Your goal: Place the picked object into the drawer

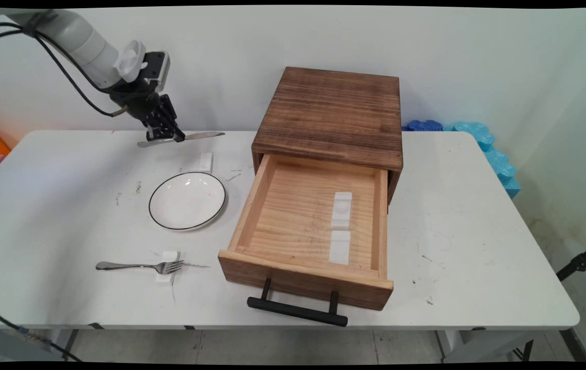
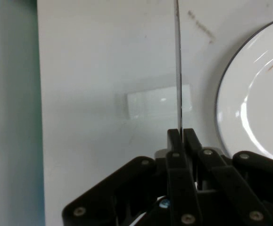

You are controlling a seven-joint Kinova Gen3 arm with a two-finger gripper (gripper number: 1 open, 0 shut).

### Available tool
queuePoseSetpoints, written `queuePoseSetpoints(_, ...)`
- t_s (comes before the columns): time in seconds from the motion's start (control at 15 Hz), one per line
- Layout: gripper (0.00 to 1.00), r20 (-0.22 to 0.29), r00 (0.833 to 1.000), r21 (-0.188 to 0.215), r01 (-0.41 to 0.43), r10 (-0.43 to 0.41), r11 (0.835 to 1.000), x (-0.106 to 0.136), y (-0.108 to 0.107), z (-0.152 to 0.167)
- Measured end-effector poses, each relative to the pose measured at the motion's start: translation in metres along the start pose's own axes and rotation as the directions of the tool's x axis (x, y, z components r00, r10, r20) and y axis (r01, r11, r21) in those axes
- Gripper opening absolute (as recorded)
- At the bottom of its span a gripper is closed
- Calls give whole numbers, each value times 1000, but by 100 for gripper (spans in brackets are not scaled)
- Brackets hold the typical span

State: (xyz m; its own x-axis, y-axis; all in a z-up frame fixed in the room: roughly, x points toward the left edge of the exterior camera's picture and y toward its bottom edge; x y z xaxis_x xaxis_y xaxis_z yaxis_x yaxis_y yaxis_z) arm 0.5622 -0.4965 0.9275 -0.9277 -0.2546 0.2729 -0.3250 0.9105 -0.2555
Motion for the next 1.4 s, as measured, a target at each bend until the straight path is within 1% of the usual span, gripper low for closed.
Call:
queuePoseSetpoints(0.33, 0, -26, 1000, 4, -1, 1, 1000, 32, 29, -28)
queuePoseSetpoints(0.53, 0, -42, 999, 0, -9, 9, 1000, 50, 44, -40)
queuePoseSetpoints(0.8, 0, -76, 996, -10, -38, 37, 999, 80, 69, -55)
queuePoseSetpoints(1.07, 0, -111, 991, -17, -81, 78, 997, 114, 91, -63)
queuePoseSetpoints(1.4, 0, -150, 981, -17, -124, 120, 992, 155, 111, -63)
